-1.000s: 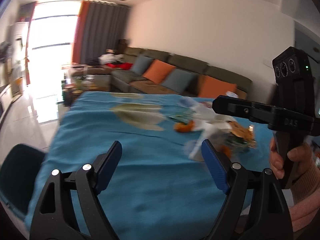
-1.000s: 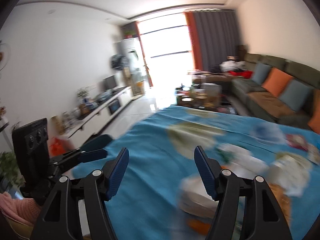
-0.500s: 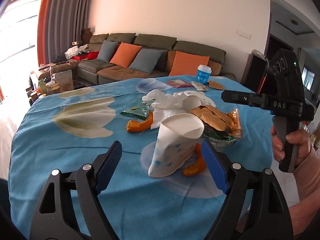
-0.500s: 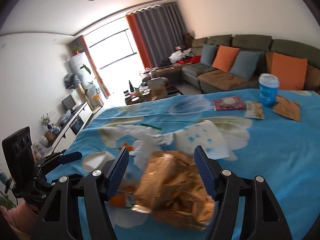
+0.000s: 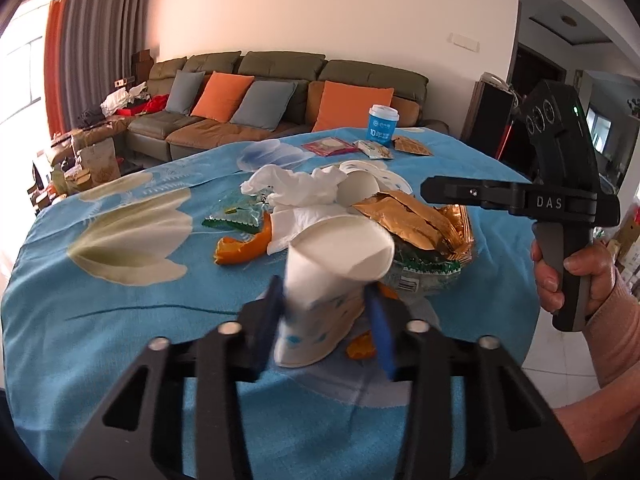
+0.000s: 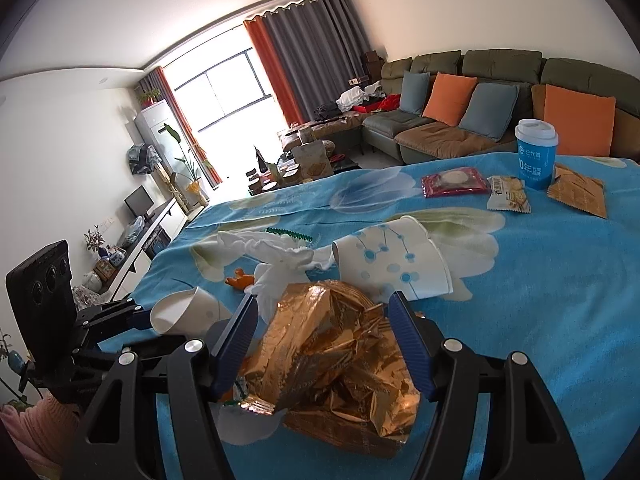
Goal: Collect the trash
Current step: 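Grasp the white paper cup with the left gripper while the right grasps the gold foil wrapper, then carry the cup in the left gripper while the right carries the wrapper toward the bin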
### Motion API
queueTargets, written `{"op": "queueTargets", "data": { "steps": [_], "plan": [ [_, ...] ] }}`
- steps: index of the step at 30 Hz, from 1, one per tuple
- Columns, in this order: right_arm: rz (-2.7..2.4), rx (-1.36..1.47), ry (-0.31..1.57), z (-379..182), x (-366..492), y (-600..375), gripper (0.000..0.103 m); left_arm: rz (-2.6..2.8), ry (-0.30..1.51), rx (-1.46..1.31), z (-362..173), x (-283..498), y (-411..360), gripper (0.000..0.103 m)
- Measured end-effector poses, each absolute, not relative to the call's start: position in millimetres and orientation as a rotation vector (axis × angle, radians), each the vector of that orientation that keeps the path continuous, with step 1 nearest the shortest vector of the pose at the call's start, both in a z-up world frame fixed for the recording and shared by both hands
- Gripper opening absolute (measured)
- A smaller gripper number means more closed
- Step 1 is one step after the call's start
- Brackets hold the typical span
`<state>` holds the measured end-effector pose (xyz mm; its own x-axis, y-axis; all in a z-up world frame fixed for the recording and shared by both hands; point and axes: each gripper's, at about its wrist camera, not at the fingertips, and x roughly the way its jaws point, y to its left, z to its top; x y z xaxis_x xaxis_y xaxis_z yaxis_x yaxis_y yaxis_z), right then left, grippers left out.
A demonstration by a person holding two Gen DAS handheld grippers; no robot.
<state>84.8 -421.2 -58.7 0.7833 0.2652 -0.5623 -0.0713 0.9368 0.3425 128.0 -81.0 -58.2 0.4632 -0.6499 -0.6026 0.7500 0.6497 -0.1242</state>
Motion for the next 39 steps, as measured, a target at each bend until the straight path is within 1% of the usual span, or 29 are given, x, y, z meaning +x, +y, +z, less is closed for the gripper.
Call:
{"op": "queueTargets", "data": {
  "steps": [1, 2, 7, 9, 11, 13, 14, 15, 19, 20, 21, 22, 23, 24, 39],
  "plan": [
    [0.186, 0.315, 0.65, -58.0, 83.5, -420.6, 0.065, -0.862, 0.669, 0.162, -58.8, 128.9, -80.1, 0.024],
    [0.189, 0.315, 0.654, -58.5, 81.8, -420.6, 0.065, -0.863, 0.675, 0.155, -59.4, 129.6, -78.9, 0.022],
    [0.197, 0.31, 0.671, -61.2, 72.8, -416.3, 0.065, -0.857, 0.662, 0.148, -58.7, 124.3, -75.7, 0.02],
    [0.199, 0.312, 0.674, -61.8, 70.3, -414.5, 0.058, -0.848, 0.655, 0.148, -57.4, 121.4, -74.4, 0.02],
    [0.208, 0.308, 0.68, -61.5, 69.0, -411.4, 0.056, -0.835, 0.65, 0.145, -55.7, 118.5, -71.7, 0.02],
    [0.213, 0.297, 0.684, -61.5, 68.1, -407.7, 0.049, -0.821, 0.644, 0.133, -53.3, 116.6, -67.0, 0.019],
    [0.217, 0.29, 0.688, -61.7, 67.9, -405.3, 0.042, -0.812, 0.639, 0.129, -52.3, 114.8, -64.6, 0.019],
    [0.215, 0.285, 0.691, -62.2, 67.8, -403.7, 0.038, -0.8, 0.635, 0.123, -51.0, 113.7, -61.5, 0.019],
    [0.207, 0.299, 0.692, -63.8, 66.2, -404.1, 0.035, -0.758, 0.623, 0.092, -45.3, 110.4, -46.2, 0.019],
    [0.209, 0.302, 0.691, -64.0, 65.6, -404.3, 0.025, -0.752, 0.622, 0.085, -44.1, 110.1, -42.0, 0.019],
    [0.214, 0.305, 0.692, -63.9, 65.3, -404.2, 0.017, -0.743, 0.619, 0.078, -42.8, 109.1, -38.1, 0.019],
    [0.213, 0.307, 0.689, -63.4, 64.9, -404.5, 0.013, -0.73, 0.615, 0.073, -41.4, 108.1, -33.0, 0.019],
    [0.21, 0.305, 0.688, -62.8, 64.5, -404.6, 0.006, -0.718, 0.611, 0.071, -40.0, 106.8, -28.9, 0.019],
    [0.213, 0.309, 0.686, -62.2, 64.2, -405.0, 0.003, -0.71, 0.607, 0.069, -38.9, 105.2, -26.4, 0.018],
    [0.296, 0.275, 0.623, -35.7, 64.3, -372.8, 0.002, -0.595, 0.566, -0.024, -22.9, 78.3, 42.1, 0.018]
  ]
}}
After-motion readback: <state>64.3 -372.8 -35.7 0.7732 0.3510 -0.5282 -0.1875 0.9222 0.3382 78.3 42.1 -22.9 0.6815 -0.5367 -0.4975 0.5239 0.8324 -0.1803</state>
